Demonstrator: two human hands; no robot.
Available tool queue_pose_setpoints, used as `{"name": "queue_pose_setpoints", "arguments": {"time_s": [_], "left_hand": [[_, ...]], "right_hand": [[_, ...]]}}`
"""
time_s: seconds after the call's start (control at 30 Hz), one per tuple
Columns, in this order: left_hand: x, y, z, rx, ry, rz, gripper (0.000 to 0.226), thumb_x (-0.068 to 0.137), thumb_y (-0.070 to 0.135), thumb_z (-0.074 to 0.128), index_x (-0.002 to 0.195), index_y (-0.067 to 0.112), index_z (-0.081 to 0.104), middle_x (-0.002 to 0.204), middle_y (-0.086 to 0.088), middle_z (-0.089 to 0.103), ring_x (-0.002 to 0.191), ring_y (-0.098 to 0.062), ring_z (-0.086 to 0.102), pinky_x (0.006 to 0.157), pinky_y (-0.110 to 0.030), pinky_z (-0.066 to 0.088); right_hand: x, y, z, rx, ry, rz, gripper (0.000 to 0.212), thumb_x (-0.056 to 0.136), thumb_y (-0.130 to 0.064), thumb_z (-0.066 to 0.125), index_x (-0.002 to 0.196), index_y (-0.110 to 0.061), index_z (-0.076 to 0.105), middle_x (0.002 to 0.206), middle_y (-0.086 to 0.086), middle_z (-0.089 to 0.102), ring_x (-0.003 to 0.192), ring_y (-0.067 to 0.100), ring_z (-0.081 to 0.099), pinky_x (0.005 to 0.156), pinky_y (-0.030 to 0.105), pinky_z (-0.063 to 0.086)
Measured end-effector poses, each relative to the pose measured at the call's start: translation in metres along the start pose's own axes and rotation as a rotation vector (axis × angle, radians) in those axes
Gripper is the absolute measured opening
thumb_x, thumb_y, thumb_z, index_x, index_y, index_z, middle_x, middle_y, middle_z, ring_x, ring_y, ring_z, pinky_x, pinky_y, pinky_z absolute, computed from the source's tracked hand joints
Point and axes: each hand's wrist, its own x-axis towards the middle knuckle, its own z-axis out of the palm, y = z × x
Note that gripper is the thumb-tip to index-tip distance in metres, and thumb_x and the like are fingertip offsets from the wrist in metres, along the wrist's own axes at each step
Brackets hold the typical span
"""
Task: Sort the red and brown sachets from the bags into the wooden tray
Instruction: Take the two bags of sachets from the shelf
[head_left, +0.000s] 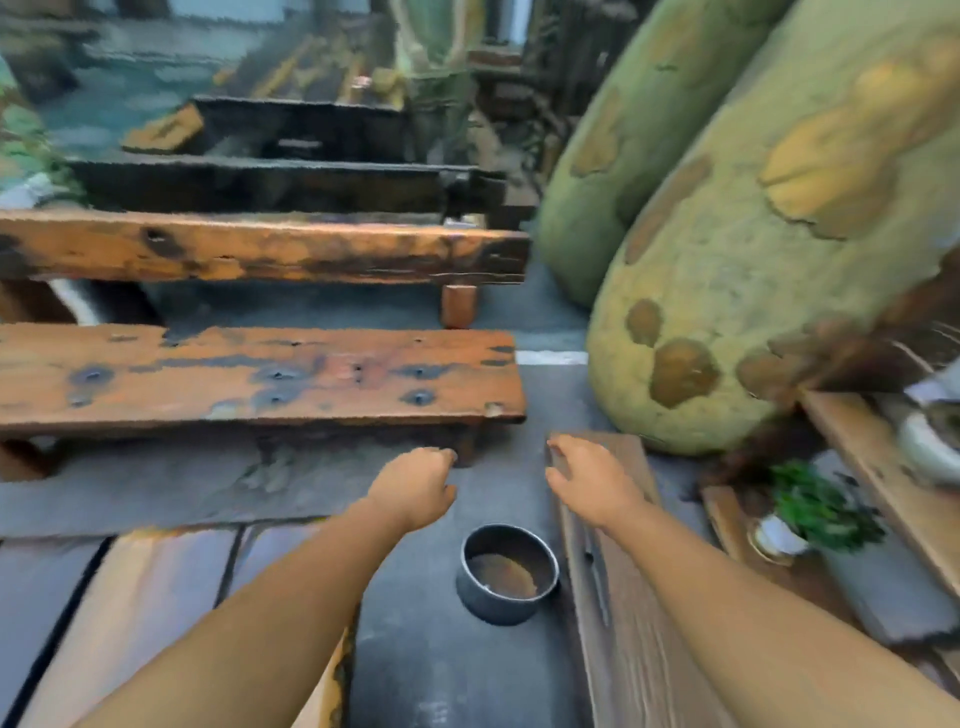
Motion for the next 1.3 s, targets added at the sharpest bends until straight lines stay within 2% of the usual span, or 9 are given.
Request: {"name": "queue_pose_setpoints", "arguments": {"time_s": [0.2, 0.37, 0.43, 0.57, 0.63, 0.8, 0.93, 1.17, 1.3], "left_hand": [[0.063, 0.157, 0.005, 0.114, -0.067, 0.256, 0.042, 0.091, 0.034, 0.052, 0.127, 0.013, 0.056, 0.127, -0.013, 0.062, 0.117, -0.035, 0.058, 0.093, -0.043, 0.050], [0.100, 0.304, 0.025, 0.184, -0.089, 0.466, 0.044, 0.091, 0.037, 0.050, 0.129, 0.015, 0.053, 0.128, -0.012, 0.064, 0.117, -0.035, 0.058, 0.092, -0.043, 0.051], [0.108, 0.364, 0.031, 0.204, -0.084, 0.556, 0.045, 0.091, 0.038, 0.052, 0.129, 0.015, 0.052, 0.128, -0.012, 0.063, 0.117, -0.035, 0.058, 0.091, -0.043, 0.051], [0.105, 0.485, 0.039, 0.192, -0.089, 0.790, 0.064, 0.091, 0.037, 0.055, 0.148, 0.016, 0.038, 0.129, -0.013, 0.064, 0.120, -0.034, 0.059, 0.093, -0.041, 0.051], [0.097, 0.541, 0.043, 0.173, -0.094, 0.903, 0.067, 0.087, 0.040, 0.053, 0.148, 0.016, 0.037, 0.123, -0.015, 0.067, 0.115, -0.035, 0.062, 0.090, -0.044, 0.052], [0.074, 0.660, 0.045, 0.256, -0.065, 1.159, 0.052, 0.091, 0.043, 0.055, 0.136, 0.018, 0.052, 0.122, -0.012, 0.068, 0.115, -0.033, 0.061, 0.089, -0.040, 0.051], [0.060, 0.737, 0.039, 0.250, -0.035, 1.322, 0.045, 0.093, 0.043, 0.053, 0.130, 0.019, 0.055, 0.126, -0.007, 0.066, 0.117, -0.030, 0.060, 0.091, -0.041, 0.052], [0.063, 0.844, -0.007, 0.232, 0.030, 1.511, 0.050, 0.096, 0.041, 0.051, 0.140, 0.017, 0.050, 0.128, -0.008, 0.065, 0.116, -0.029, 0.060, 0.091, -0.043, 0.053], [0.073, 0.883, -0.052, 0.150, 0.130, 1.621, 0.042, 0.096, 0.043, 0.050, 0.130, 0.019, 0.057, 0.118, -0.004, 0.069, 0.106, -0.026, 0.064, 0.084, -0.039, 0.054]], "right_hand": [[-0.070, 0.133, -0.048, 0.090, 0.144, 0.238, 0.047, 0.093, -0.030, 0.055, 0.136, -0.013, 0.054, 0.136, 0.009, 0.061, 0.127, 0.027, 0.055, 0.101, 0.035, 0.043], [-0.149, 0.246, -0.084, 0.136, 0.224, 0.438, 0.038, 0.089, -0.035, 0.054, 0.122, -0.016, 0.057, 0.116, 0.011, 0.069, 0.113, 0.033, 0.063, 0.087, 0.039, 0.050], [-0.187, 0.285, -0.098, 0.146, 0.251, 0.523, 0.039, 0.089, -0.037, 0.054, 0.122, -0.017, 0.057, 0.114, 0.011, 0.071, 0.111, 0.034, 0.064, 0.086, 0.040, 0.052], [-0.273, 0.351, -0.128, 0.192, 0.342, 0.721, 0.039, 0.089, -0.038, 0.055, 0.120, -0.016, 0.062, 0.117, 0.011, 0.072, 0.111, 0.033, 0.065, 0.090, 0.042, 0.054], [-0.318, 0.377, -0.138, 0.230, 0.384, 0.829, 0.039, 0.089, -0.038, 0.055, 0.121, -0.017, 0.062, 0.114, 0.008, 0.072, 0.109, 0.031, 0.065, 0.089, 0.040, 0.054], [-0.415, 0.422, -0.156, 0.325, 0.484, 1.052, 0.044, 0.092, -0.036, 0.053, 0.132, -0.018, 0.058, 0.110, 0.002, 0.074, 0.108, 0.025, 0.066, 0.090, 0.036, 0.052], [-0.463, 0.444, -0.187, 0.330, 0.562, 1.145, 0.043, 0.096, -0.032, 0.052, 0.136, -0.015, 0.055, 0.111, 0.003, 0.072, 0.103, 0.023, 0.065, 0.079, 0.030, 0.046], [-0.477, 0.465, -0.266, 0.194, 0.683, 1.191, 0.038, 0.097, -0.031, 0.053, 0.132, -0.016, 0.058, 0.107, 0.002, 0.071, 0.100, 0.022, 0.065, 0.084, 0.035, 0.052], [-0.463, 0.468, -0.323, 0.106, 0.772, 1.183, 0.035, 0.096, -0.034, 0.055, 0.126, -0.018, 0.061, 0.100, -0.003, 0.066, 0.097, 0.020, 0.063, 0.079, 0.033, 0.048]]}}
